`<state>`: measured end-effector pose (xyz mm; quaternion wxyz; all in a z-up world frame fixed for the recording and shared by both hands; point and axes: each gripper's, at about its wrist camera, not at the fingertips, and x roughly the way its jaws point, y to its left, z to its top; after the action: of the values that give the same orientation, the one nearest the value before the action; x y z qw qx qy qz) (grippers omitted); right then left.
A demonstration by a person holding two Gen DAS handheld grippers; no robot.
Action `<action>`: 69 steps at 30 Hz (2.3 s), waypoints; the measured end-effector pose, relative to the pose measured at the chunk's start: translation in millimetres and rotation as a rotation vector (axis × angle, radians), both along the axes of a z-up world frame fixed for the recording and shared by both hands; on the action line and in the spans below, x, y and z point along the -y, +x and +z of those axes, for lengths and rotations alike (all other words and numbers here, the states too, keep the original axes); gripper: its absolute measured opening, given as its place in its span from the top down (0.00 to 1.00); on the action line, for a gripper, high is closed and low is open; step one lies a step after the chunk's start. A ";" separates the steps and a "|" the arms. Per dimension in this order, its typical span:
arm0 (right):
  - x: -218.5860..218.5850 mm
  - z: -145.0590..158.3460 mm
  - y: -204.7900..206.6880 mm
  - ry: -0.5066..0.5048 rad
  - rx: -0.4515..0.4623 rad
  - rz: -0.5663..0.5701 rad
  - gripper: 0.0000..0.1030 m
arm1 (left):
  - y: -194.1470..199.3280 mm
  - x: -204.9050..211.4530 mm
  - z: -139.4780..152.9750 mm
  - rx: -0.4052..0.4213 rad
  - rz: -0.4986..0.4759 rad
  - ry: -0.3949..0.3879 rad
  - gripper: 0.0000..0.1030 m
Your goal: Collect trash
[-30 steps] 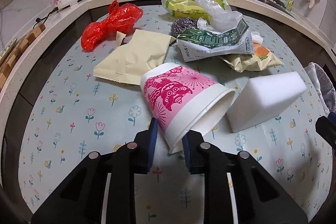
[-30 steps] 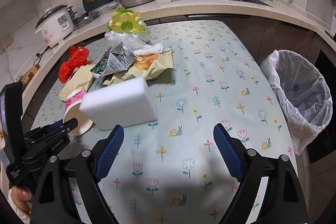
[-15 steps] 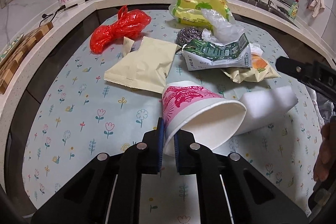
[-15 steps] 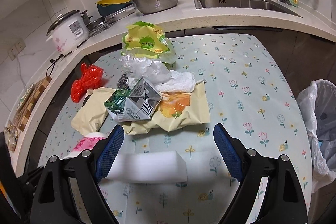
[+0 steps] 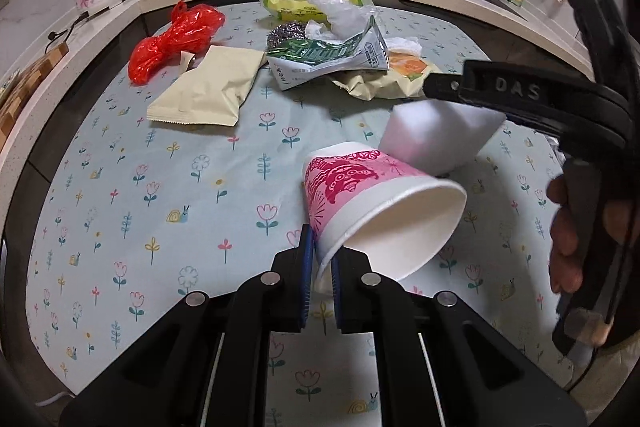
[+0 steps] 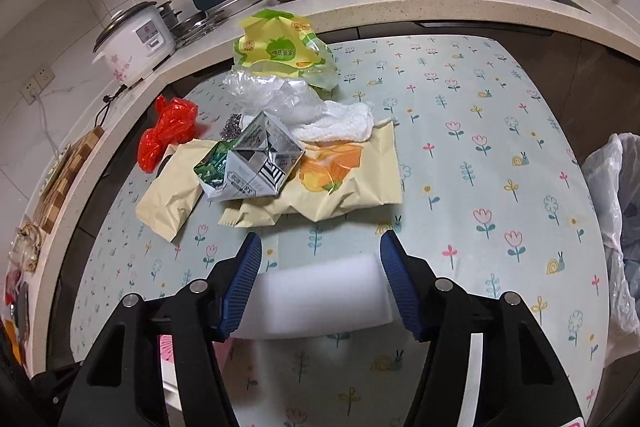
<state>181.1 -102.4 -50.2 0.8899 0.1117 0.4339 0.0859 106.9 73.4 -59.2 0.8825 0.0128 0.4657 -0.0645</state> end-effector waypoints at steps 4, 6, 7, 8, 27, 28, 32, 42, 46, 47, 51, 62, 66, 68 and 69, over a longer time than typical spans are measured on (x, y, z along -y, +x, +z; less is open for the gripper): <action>13.3 0.4 -23.5 0.039 -0.002 -0.016 0.42 | 21.4 -3.4 -6.3 -0.008 0.048 -0.003 0.92; 15.7 -3.0 -33.2 0.047 -0.020 -0.014 0.42 | 30.1 -5.5 -5.7 -0.001 0.062 -0.012 0.92; 15.7 -6.1 -38.4 0.051 -0.031 -0.013 0.42 | 33.1 -4.2 -5.1 0.002 0.060 -0.011 0.92; 15.7 -9.6 -44.3 0.056 -0.040 -0.015 0.42 | 35.2 -2.1 -4.3 0.009 0.061 -0.006 0.92; 21.3 -23.4 -62.1 -0.092 0.036 0.058 0.19 | 37.0 4.7 -6.7 0.007 0.049 0.008 0.92; 18.0 -25.4 -58.8 -0.114 0.036 0.082 0.19 | 38.3 4.2 -6.9 0.004 0.052 0.007 0.92; 7.1 -34.0 -48.0 -0.175 0.038 0.155 0.18 | 45.4 5.1 -8.2 -0.004 0.061 0.007 0.92; 1.7 -45.0 -19.4 -0.221 0.026 0.253 0.16 | 56.9 13.2 -5.3 -0.006 0.057 0.000 0.91; 3.6 -43.1 -22.9 -0.201 0.016 0.234 0.31 | 56.4 15.6 -3.6 -0.003 0.056 0.001 0.91; 5.3 -41.7 -25.2 -0.202 0.019 0.220 0.31 | 56.4 16.0 -2.7 -0.003 0.055 0.000 0.92; 20.6 -29.3 -38.1 -0.167 0.030 0.137 0.31 | 51.7 20.0 4.4 0.012 0.045 0.002 0.92; 65.4 13.5 -86.2 -0.106 0.069 -0.075 0.31 | 28.4 49.2 37.3 0.083 -0.020 0.001 0.92; 76.8 25.2 -99.8 -0.100 0.092 -0.108 0.31 | 19.7 61.2 46.9 0.106 -0.046 0.001 0.93; 82.7 29.1 -105.2 -0.099 0.099 -0.127 0.31 | 16.0 66.8 51.0 0.112 -0.058 -0.003 0.94; 85.8 30.2 -107.8 -0.097 0.101 -0.135 0.31 | 14.4 69.1 52.8 0.115 -0.064 -0.006 0.94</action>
<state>73.3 -188.1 -20.0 0.9188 0.0929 0.3834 0.0099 121.4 4.3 -6.5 0.9053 0.0287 0.4135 -0.0930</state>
